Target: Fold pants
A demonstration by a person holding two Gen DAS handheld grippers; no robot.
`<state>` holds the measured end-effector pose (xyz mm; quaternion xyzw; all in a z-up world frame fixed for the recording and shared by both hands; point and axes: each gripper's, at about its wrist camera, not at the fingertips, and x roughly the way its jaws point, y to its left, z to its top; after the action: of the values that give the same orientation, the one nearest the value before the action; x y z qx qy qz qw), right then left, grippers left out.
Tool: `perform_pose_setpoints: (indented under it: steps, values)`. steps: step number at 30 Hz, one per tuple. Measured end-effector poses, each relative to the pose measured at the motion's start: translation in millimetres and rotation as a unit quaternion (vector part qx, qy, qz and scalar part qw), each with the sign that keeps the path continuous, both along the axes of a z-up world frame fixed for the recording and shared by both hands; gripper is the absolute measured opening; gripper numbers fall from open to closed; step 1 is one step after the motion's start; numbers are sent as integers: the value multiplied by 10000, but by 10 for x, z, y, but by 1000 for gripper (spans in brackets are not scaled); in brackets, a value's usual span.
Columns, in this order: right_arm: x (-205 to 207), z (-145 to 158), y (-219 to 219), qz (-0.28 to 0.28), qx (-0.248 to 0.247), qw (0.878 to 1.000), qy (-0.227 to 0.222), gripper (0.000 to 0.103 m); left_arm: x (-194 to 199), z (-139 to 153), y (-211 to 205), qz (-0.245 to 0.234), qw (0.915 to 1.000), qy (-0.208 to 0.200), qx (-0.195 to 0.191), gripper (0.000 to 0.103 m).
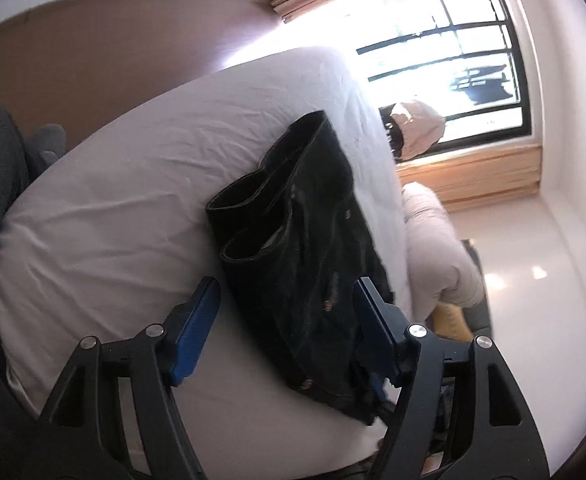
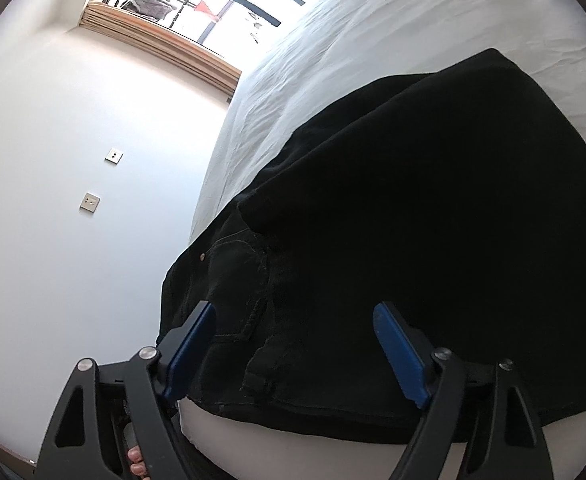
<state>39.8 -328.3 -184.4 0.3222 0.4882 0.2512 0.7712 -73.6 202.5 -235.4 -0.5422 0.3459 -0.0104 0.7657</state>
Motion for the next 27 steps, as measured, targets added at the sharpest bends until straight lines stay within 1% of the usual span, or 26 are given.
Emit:
perform_pose_setpoints:
  steps: [2,3,5,9,12,13,14,15,18,20,21,23,24,25,27]
  values:
    - [11,-33,-5,6,-5,10000,34,82,75,-40,-30,48,9999,-73,-73,67]
    - [18,-48,10,11,-15,10000,46,81,152,-13,-77,55,9999,-100,-34,67]
    - [-46,-43,-124,37,-8,10000,50,80,234,-56,-135,89,9998,-153,0,67]
    - [-46,-33,-128,58,49,10000,23,79,321,-81,-245,210,9996,-179,109,66]
    - [-20,-29,-149,31,75,10000,-9,79,378,-115,-228,409,9989,-137,-177,64]
    - [-14,-31,-161,11,82,10000,-10,78,400,-124,-214,405,9988,-105,-236,55]
    - [2,-34,-176,10,91,10000,-11,78,423,-141,-202,400,9988,-35,-269,42]
    - [-1,-32,-179,7,88,10000,-9,78,419,-173,-185,424,9985,23,-342,37]
    - [3,-44,-197,-5,69,10000,-1,78,353,-248,-141,573,9955,86,-750,37]
    - [-5,-47,-218,-20,66,10000,1,78,258,-222,-134,797,9925,339,-861,37]
    - [-9,-47,-228,-25,69,10000,-3,78,205,-188,-134,851,9919,384,-859,38]
    - [-8,-56,-253,-55,65,10000,2,78,177,-178,-192,772,9930,472,-755,47]
    - [-6,-62,-258,-69,80,9999,4,78,188,-182,-240,674,9944,456,-680,48]
    - [-15,-68,-255,-75,82,9999,8,78,103,-186,-228,604,9953,417,-634,48]
    - [-12,-78,-231,-65,73,10000,9,78,141,-222,-253,605,9957,335,-616,48]
